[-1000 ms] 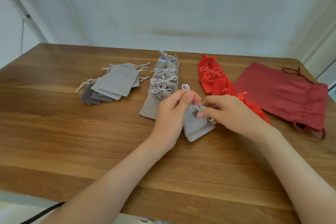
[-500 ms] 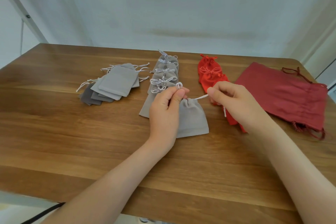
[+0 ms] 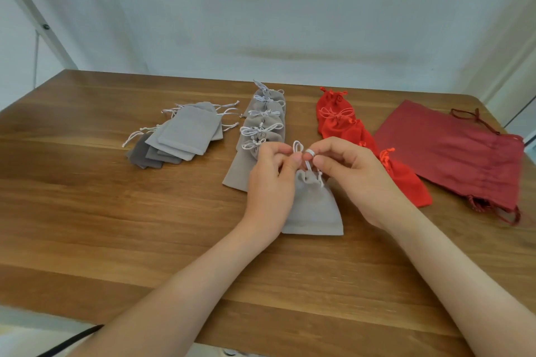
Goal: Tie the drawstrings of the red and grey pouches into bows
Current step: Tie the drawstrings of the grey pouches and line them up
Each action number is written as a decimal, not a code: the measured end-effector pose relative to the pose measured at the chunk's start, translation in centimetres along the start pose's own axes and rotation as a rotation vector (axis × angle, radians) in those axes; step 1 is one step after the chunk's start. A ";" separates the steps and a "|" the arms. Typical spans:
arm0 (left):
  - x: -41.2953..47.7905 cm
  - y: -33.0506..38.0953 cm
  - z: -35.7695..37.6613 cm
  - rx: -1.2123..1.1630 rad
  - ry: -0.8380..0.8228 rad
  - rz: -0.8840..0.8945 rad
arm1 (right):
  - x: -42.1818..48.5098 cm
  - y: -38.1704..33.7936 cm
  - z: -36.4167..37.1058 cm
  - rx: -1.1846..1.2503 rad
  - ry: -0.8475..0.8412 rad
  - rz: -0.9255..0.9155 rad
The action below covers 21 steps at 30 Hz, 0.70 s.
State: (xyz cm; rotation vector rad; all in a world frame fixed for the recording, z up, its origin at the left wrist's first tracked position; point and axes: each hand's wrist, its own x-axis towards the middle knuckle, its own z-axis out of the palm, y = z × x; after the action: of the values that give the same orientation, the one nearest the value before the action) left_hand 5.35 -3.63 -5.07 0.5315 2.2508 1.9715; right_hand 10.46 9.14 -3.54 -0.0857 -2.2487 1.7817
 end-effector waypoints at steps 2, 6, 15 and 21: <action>0.2 -0.3 0.0 0.017 -0.018 -0.001 | 0.0 0.1 -0.1 -0.191 -0.013 -0.071; 0.1 -0.3 -0.1 0.042 -0.014 0.031 | -0.2 0.4 0.1 -0.401 0.018 -0.170; -0.4 -0.2 -0.1 0.197 -0.086 0.153 | -0.6 -0.1 0.2 -0.446 0.053 -0.226; -0.4 -0.5 0.1 0.232 -0.114 0.186 | -0.5 0.1 0.1 -0.553 -0.020 -0.232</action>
State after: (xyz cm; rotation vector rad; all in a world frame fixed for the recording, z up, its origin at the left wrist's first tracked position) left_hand 5.70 -3.72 -5.62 0.8836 2.4503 1.7113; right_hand 10.94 8.93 -3.76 0.0831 -2.5769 1.0182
